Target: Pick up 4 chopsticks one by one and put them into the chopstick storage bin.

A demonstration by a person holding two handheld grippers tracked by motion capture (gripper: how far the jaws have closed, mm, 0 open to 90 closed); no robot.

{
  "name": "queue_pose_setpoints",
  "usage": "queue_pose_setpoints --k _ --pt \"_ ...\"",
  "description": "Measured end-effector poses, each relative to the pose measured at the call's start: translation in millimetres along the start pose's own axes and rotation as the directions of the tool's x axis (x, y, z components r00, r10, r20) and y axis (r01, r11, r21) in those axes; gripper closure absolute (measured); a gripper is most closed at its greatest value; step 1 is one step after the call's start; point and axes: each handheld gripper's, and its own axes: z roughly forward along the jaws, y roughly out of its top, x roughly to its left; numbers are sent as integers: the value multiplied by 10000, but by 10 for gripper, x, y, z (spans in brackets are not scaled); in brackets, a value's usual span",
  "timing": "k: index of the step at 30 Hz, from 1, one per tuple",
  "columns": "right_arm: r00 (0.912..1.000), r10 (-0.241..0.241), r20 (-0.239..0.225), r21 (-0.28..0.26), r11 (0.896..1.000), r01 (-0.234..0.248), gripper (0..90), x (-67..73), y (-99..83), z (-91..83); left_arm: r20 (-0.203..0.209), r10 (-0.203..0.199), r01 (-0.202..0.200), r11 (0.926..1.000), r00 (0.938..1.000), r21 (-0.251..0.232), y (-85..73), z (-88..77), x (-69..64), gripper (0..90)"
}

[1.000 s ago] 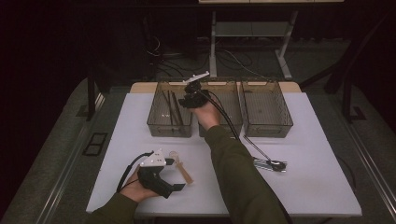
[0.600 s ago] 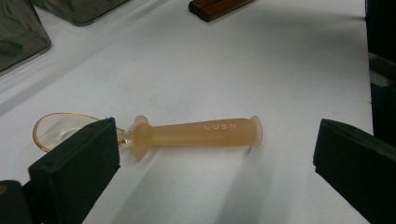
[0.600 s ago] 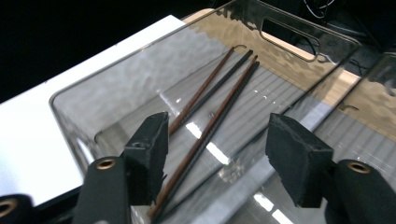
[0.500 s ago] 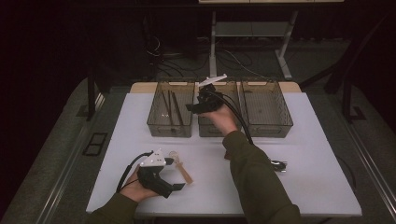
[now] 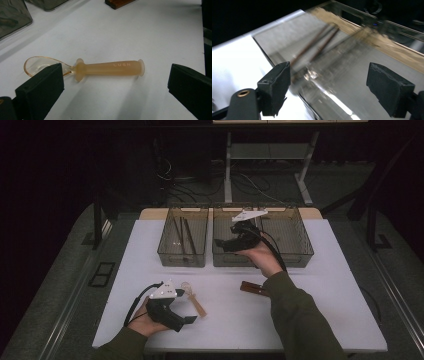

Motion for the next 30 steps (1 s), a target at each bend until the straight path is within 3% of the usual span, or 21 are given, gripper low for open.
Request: queue_pose_setpoints --k 1,4,21,30 --pt "9997 -116 192 93 9999 114 185 7 -36 -40 -16 65 -65 10000 10000 48 -1 -3 5 0" --pt "9997 -218 100 22 9998 218 182 -8 -126 -134 -14 148 -148 9997 9999 176 -2 -8 14 0" --pt "9993 369 -113 -224 9991 -371 165 -126 -852 -648 -132 140 -136 9995 9998 279 -7 3 28 0" --pt "9992 369 -173 -474 9982 -377 165 -138 -1164 -944 -199 153 -147 9995 9997 278 -5 -4 25 0"
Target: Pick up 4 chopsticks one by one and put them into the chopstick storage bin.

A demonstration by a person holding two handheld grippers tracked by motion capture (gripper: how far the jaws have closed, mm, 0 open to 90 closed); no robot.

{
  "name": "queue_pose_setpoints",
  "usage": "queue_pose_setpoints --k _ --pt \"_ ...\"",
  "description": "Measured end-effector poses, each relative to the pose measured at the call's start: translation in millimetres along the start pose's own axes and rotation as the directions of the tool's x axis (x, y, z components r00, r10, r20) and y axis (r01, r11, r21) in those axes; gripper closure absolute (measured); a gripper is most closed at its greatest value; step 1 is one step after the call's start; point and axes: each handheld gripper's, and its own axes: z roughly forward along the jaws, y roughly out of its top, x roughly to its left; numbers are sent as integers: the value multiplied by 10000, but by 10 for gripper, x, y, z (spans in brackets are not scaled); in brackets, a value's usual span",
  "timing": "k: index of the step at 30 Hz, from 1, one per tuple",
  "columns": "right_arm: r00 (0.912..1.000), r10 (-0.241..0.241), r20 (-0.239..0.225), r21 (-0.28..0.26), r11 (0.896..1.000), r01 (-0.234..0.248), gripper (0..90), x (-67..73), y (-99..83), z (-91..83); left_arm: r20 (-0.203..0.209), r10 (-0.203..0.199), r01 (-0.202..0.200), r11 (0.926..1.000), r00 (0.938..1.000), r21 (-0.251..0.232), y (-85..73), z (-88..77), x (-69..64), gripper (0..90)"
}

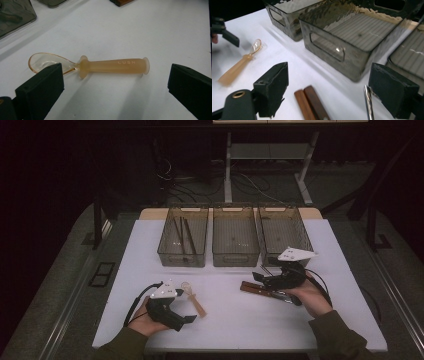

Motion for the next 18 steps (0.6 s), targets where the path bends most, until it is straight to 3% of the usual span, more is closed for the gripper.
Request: queue_pose_setpoints --k 12,18 --pt "9999 100 -95 -122 9999 -101 165 17 -382 -332 -53 -3 3 10000 10000 14 3 -6 -4 0" --pt "9999 99 110 -88 9999 -98 165 -23 -554 -472 -110 -31 31 10000 9999 -19 4 -10 2 0"
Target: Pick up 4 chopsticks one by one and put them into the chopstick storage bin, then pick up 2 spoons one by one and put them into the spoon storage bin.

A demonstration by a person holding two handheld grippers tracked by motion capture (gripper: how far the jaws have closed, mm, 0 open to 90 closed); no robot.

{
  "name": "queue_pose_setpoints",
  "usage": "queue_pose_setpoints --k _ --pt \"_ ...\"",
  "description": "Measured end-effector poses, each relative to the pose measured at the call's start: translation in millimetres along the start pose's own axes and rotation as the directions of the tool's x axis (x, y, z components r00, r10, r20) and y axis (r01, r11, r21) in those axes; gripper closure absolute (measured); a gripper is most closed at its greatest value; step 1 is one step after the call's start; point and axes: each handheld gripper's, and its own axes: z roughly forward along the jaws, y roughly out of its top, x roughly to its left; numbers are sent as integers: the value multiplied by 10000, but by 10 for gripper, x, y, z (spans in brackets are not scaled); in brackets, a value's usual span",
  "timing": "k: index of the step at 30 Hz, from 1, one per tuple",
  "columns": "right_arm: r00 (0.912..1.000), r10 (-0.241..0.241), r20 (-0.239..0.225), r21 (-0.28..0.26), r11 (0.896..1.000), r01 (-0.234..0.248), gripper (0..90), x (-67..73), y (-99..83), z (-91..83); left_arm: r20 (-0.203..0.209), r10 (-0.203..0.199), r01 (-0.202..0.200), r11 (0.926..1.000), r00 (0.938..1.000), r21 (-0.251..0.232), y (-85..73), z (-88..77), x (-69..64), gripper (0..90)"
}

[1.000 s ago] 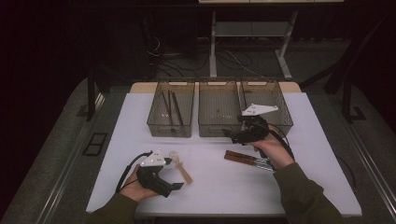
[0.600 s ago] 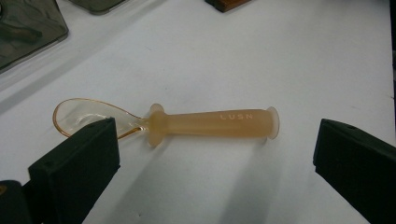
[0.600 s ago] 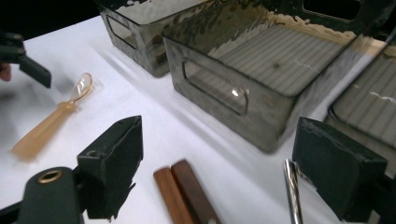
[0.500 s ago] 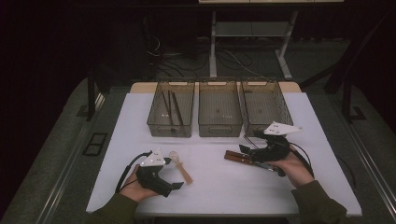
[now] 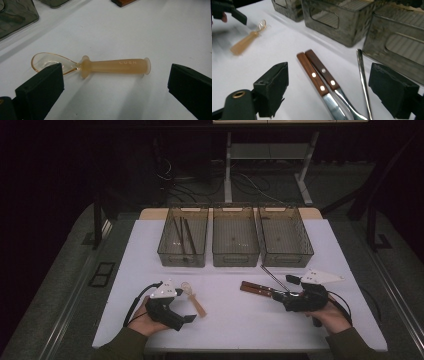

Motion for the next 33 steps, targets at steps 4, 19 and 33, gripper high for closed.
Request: queue_pose_setpoints --k 4,19,33 --pt "9999 133 5 -68 9999 -133 165 -15 -114 -73 -25 -14 13 10000 10000 -48 3 -8 9 0" --pt "9993 -223 -298 215 9995 230 165 31 -300 -136 -251 -99 97 9999 9996 -80 15 -37 44 0" --pt "9995 -173 -257 122 9998 176 165 21 -279 -130 -665 -180 158 9993 9976 -335 165 -102 307 185"
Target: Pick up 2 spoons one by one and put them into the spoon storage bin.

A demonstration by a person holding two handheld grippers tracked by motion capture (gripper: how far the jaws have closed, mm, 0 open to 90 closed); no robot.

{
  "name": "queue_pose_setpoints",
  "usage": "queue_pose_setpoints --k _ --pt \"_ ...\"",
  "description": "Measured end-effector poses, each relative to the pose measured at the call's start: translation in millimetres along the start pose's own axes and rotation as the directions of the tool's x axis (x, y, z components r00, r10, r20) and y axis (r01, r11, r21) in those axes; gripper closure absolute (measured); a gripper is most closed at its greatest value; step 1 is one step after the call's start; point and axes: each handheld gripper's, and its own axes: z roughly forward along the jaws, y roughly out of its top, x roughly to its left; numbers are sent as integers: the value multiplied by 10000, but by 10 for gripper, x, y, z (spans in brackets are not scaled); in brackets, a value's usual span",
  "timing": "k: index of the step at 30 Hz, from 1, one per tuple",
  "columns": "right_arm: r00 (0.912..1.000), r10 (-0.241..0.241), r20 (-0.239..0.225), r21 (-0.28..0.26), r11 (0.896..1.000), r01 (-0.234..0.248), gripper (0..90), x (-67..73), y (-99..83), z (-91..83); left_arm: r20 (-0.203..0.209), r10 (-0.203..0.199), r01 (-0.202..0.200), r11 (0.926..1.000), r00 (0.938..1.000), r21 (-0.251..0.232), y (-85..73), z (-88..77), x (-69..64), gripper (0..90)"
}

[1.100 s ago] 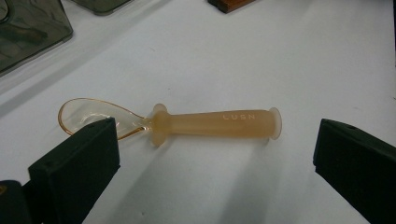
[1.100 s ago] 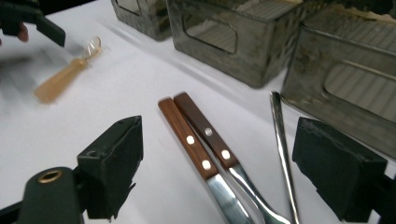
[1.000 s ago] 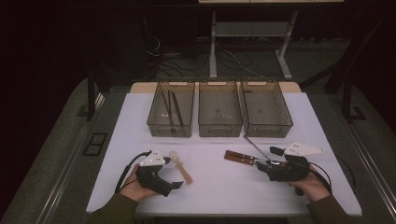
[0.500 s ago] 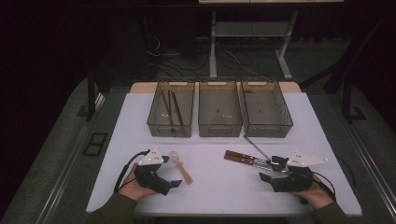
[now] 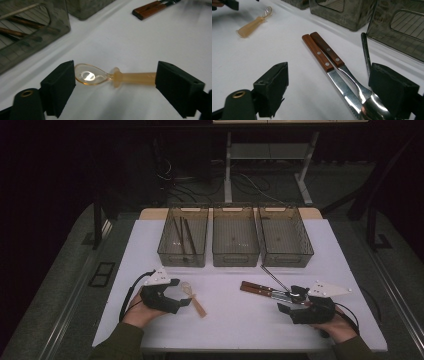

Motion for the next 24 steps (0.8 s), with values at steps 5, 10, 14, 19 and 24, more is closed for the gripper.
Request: queue_pose_setpoints --k 5,10,14,19,24 --pt "10000 26 74 -5 10000 -26 165 0 0 -4 61 62 -62 10000 10000 53 60 50 73 297" --pt "9999 -1 106 57 10000 1 165 3 -1 5 58 31 -32 9998 10000 210 115 143 155 410" --pt "9999 1 132 74 10000 -2 165 1 -5 3 -167 -4 9 9994 9999 334 167 204 228 482" --pt "9998 -24 176 46 10000 23 165 -2 -6 -5 -335 -24 44 9982 9994 603 153 242 281 591" --pt "9997 -122 202 91 9999 120 165 7 -6 -4 -320 -187 213 9961 9993 854 124 243 317 644"
